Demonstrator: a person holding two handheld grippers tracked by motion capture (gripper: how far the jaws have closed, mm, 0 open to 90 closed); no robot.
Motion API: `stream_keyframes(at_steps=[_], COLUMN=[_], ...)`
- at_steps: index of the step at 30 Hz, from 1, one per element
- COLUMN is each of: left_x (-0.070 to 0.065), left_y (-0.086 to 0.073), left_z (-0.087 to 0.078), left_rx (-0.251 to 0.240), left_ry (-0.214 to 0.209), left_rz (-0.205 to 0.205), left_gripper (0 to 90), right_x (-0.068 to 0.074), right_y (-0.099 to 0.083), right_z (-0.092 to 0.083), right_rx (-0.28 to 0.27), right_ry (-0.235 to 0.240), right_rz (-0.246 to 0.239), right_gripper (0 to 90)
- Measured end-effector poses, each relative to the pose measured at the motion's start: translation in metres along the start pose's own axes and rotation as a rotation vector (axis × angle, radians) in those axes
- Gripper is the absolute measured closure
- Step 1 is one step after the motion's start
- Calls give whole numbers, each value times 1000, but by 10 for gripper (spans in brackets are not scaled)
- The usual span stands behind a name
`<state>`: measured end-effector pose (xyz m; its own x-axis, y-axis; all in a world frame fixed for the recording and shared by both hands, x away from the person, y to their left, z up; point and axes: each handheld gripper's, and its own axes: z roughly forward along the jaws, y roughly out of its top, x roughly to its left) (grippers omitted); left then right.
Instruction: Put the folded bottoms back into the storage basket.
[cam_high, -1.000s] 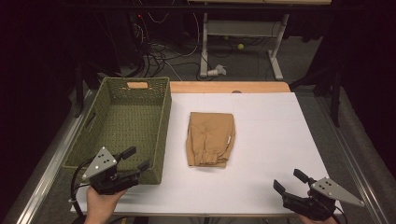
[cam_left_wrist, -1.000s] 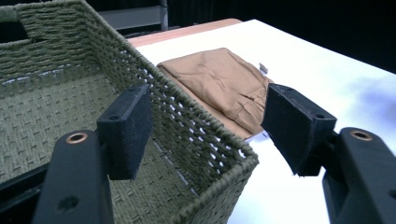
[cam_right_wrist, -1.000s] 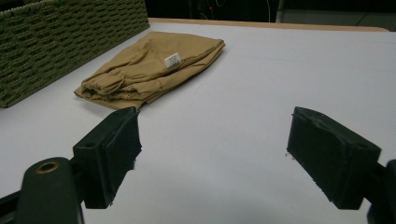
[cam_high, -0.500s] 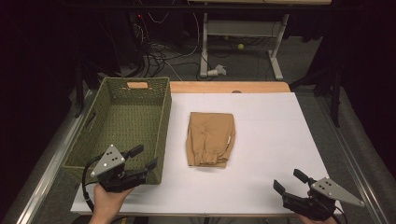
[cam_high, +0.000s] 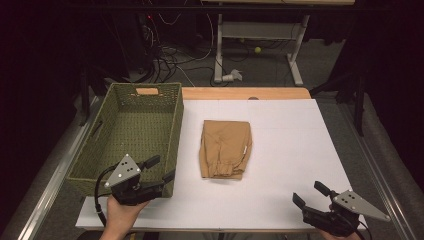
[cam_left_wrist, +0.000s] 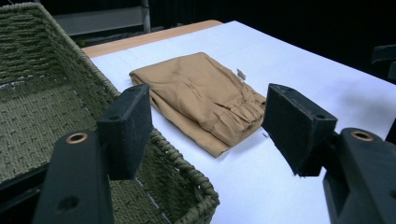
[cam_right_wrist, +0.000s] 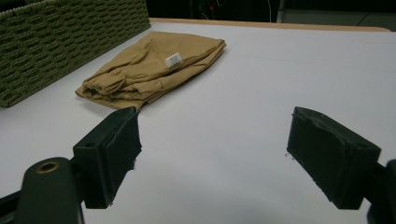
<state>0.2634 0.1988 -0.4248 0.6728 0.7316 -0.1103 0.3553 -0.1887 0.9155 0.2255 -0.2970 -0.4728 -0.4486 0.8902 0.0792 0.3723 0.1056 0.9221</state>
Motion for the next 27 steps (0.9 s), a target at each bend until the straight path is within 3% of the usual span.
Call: stream_keyframes(at_steps=[27], left_x=[-23], left_y=[6], left_z=[24], left_rx=[28], left_ry=[-81], left_rz=[23], left_gripper=[313], right_x=[-1], right_y=[0], right_z=[-1], right_rx=[-4], right_ry=[5], right_rz=[4], right_gripper=[185])
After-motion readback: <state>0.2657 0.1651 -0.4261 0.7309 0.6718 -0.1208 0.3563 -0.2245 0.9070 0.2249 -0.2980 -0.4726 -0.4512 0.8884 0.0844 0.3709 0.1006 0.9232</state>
